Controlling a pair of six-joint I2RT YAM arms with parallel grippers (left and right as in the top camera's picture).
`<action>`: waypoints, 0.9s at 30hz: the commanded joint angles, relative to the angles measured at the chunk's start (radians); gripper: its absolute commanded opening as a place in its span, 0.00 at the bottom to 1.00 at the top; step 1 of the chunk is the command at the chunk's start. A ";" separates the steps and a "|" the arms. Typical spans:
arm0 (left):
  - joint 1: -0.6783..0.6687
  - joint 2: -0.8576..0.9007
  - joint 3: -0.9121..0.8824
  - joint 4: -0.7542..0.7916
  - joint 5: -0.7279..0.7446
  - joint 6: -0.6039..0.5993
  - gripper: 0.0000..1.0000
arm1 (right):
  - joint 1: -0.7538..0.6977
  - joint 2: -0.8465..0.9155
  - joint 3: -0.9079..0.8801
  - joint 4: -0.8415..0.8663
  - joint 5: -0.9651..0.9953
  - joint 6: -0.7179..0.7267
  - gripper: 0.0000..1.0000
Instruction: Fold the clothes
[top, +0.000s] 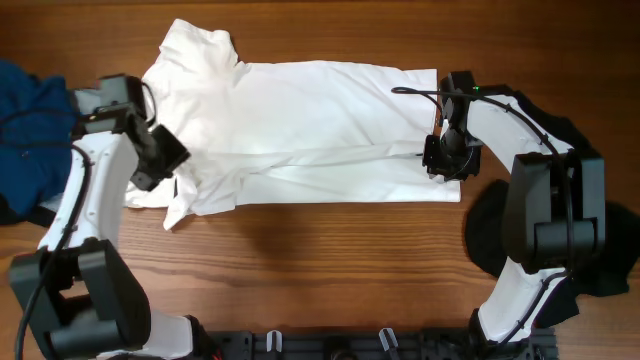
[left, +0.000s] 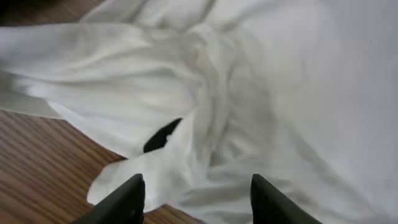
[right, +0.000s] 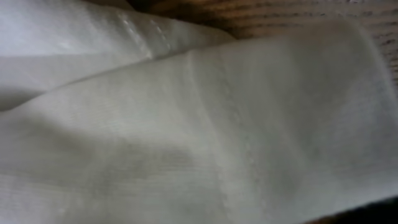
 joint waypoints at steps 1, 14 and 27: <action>-0.070 0.041 -0.023 0.003 0.028 0.045 0.54 | -0.008 0.026 -0.008 0.000 0.038 0.000 0.31; -0.193 0.135 -0.080 0.175 0.014 0.097 0.49 | -0.008 0.026 -0.008 -0.005 0.031 0.023 0.31; -0.190 0.107 0.190 0.230 0.031 0.282 0.72 | -0.008 -0.283 0.219 0.123 -0.112 -0.099 0.72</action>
